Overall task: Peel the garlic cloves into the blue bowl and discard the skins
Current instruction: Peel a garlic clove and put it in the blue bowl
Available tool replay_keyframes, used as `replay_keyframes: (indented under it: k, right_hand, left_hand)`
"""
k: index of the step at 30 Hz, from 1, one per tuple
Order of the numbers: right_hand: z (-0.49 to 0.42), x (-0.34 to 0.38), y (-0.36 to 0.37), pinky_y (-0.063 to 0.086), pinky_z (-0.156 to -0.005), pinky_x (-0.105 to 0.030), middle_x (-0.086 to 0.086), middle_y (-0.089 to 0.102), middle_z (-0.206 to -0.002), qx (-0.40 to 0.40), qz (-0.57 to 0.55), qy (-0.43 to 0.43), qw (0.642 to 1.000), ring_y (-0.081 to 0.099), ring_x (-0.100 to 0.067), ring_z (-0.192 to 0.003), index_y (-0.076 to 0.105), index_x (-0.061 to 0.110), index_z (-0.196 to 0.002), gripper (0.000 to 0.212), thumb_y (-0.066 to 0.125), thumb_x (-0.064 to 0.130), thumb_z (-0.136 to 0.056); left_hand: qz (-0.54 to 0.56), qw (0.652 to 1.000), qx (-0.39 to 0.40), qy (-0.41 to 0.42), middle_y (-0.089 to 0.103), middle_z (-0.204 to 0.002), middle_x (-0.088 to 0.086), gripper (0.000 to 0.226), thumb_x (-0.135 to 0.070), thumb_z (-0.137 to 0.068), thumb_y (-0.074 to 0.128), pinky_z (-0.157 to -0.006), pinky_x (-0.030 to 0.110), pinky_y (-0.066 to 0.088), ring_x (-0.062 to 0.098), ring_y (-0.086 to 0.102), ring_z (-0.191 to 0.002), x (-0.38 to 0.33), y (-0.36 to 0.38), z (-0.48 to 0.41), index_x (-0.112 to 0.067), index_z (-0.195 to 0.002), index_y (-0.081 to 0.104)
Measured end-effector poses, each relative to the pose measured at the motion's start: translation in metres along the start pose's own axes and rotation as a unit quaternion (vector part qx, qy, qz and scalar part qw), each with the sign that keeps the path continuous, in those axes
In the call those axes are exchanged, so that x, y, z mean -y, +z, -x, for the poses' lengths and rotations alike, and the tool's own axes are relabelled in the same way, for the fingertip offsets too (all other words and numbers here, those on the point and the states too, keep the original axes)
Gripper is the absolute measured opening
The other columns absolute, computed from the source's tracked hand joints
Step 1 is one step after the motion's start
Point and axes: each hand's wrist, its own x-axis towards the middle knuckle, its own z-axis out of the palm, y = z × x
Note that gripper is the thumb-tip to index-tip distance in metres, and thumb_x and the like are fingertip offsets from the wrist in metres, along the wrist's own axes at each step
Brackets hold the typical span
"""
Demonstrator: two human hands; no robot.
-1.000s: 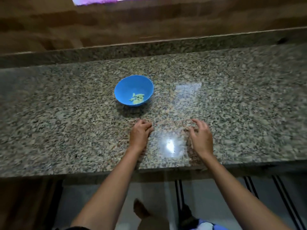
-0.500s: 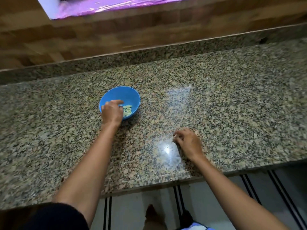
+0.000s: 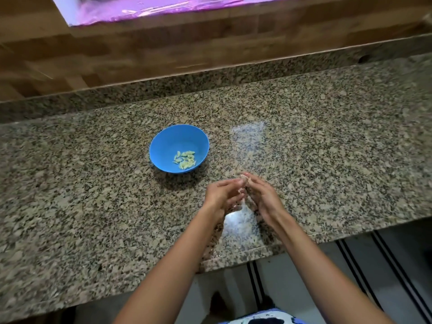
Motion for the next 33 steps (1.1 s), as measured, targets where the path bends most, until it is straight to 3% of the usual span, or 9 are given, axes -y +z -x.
replay_keyframes:
  k: [3,6,13,16,20,22,27,29,33]
  right_hand:
    - [0.002,-0.001,-0.003,0.053,-0.076,-0.03,-0.01,0.069,-0.101,-0.054,0.041,-0.011,0.998,0.065,-0.024,-0.09,0.065,0.015,-0.108,0.022,0.052,0.026,-0.093]
    - [0.004,-0.003,-0.006,0.055,-0.06,-0.021,-0.011,0.071,-0.085,-0.099,0.049,-0.034,0.993,0.066,-0.02,-0.072,0.067,0.003,-0.103,0.019,0.062,0.013,-0.087]
    - [0.001,0.001,-0.015,0.055,-0.062,-0.018,-0.009,0.071,-0.082,-0.081,0.045,-0.037,0.995,0.067,-0.016,-0.071,0.07,0.007,-0.081,0.011,0.06,0.005,-0.086]
    - [-0.002,0.004,-0.023,0.056,-0.068,-0.02,-0.007,0.071,-0.084,-0.068,0.06,-0.049,0.995,0.067,-0.016,-0.075,0.07,0.008,-0.081,0.012,0.06,0.004,-0.086]
    - [-0.004,0.008,-0.029,0.056,-0.071,-0.022,-0.004,0.07,-0.082,-0.049,0.078,-0.051,0.994,0.066,-0.015,-0.074,0.069,0.004,-0.087,0.01,0.06,0.004,-0.086]
    - [-0.007,0.009,-0.032,0.056,-0.068,-0.021,-0.006,0.069,-0.082,-0.043,0.093,-0.048,0.994,0.065,-0.016,-0.072,0.068,0.001,-0.089,0.01,0.059,0.001,-0.085]
    - [-0.011,0.005,-0.039,0.056,-0.066,-0.018,-0.007,0.067,-0.083,-0.051,0.091,-0.043,0.994,0.065,-0.017,-0.076,0.066,-0.008,-0.098,0.015,0.06,-0.004,-0.084]
    - [-0.012,0.004,-0.04,0.056,-0.067,-0.019,-0.01,0.068,-0.085,-0.054,0.093,-0.039,0.993,0.066,-0.018,-0.077,0.065,-0.009,-0.099,0.017,0.061,-0.003,-0.084]
    - [-0.01,0.007,-0.045,0.057,-0.069,-0.022,-0.013,0.07,-0.089,-0.046,0.097,-0.037,0.994,0.066,-0.019,-0.076,0.068,-0.002,-0.094,0.013,0.063,0.001,-0.083]
  left_hand:
    - [-0.238,0.952,-0.023,0.193,0.073,-0.088,0.004,0.015,-0.007,-0.079,0.073,-0.073,0.024,0.057,0.012,0.069,-0.079,0.003,-0.01,-0.006,-0.008,-0.094,0.073]
    - [-0.379,0.873,0.005,0.308,0.072,-0.09,-0.007,0.02,-0.014,-0.081,0.073,-0.075,0.012,0.053,-0.008,0.064,-0.077,0.01,-0.011,-0.002,-0.013,-0.101,0.073]
    - [-0.471,0.834,0.013,0.287,0.073,-0.084,-0.003,0.016,-0.023,-0.082,0.072,-0.066,0.014,0.054,0.004,0.066,-0.072,0.001,0.003,-0.003,-0.014,-0.096,0.074]
    - [-0.432,0.877,0.065,0.202,0.072,-0.081,0.007,0.013,-0.018,-0.083,0.071,-0.068,0.03,0.057,0.018,0.067,-0.072,-0.008,0.01,-0.01,-0.007,-0.091,0.073]
    - [-0.278,0.949,0.109,0.1,0.067,-0.075,0.008,0.011,-0.005,-0.082,0.068,-0.059,0.02,0.05,0.011,0.059,-0.062,-0.012,0.012,-0.008,0.004,-0.087,0.068]
    - [-0.251,0.959,0.097,0.094,0.067,-0.073,0.006,0.005,-0.007,-0.082,0.068,-0.059,0.021,0.05,0.012,0.058,-0.061,-0.007,0.013,-0.006,-0.002,-0.083,0.07]
    - [-0.532,0.806,0.035,0.258,0.068,-0.068,0.001,0.014,-0.022,-0.088,0.065,-0.046,0.015,0.044,0.01,0.058,-0.053,0.008,0.025,-0.005,-0.011,-0.089,0.074]
    - [-0.498,0.831,0.02,0.248,0.067,-0.067,0.003,0.014,-0.019,-0.088,0.064,-0.048,0.018,0.043,0.008,0.054,-0.053,0.012,0.027,-0.005,-0.009,-0.088,0.073]
    - [-0.257,0.958,0.055,0.113,0.071,-0.078,0.015,0.01,-0.004,-0.085,0.065,-0.06,0.023,0.055,0.016,0.063,-0.06,0.009,0.025,-0.006,0.002,-0.09,0.071]
